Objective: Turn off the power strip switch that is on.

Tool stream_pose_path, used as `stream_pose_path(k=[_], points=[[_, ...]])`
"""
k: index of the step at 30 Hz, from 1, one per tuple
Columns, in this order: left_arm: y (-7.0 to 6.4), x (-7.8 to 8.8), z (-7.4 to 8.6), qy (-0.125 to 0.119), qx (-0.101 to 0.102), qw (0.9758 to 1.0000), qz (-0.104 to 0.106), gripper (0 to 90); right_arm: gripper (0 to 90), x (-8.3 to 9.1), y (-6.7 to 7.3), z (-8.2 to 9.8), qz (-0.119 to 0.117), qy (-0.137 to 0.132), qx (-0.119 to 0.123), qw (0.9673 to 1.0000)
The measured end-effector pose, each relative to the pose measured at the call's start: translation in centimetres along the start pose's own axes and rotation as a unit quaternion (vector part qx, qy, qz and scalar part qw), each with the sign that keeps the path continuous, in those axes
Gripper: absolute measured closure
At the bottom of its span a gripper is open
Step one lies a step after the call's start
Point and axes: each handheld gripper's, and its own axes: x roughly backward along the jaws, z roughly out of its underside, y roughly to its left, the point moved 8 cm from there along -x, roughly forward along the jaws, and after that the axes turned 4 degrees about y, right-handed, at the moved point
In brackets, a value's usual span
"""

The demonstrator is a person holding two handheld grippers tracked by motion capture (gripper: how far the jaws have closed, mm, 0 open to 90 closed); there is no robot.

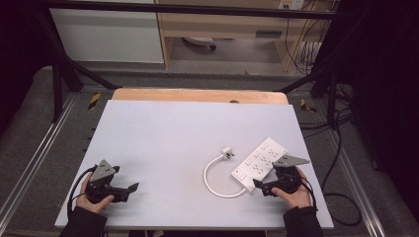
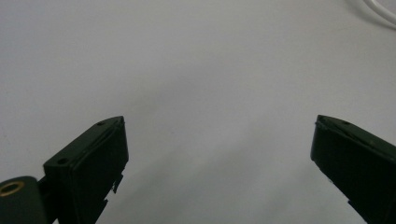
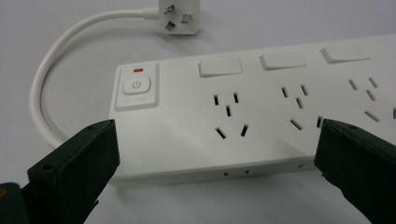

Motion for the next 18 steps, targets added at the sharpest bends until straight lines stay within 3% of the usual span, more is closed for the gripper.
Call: stream_pose_path(k=[11, 18], points=[[-0.1, 0.0, 0.0, 0.001, -0.001, 1.0000, 0.002, 3.7, 0.7, 0.4, -0.4, 1.9, -0.008, 0.005, -0.004, 0.9999], [-0.1, 0.0, 0.0, 0.001, -0.001, 1.0000, 0.002, 3.6, 0.8, 0.5, -0.5, 2.1, -0.008, 0.002, -0.003, 1.0000]])
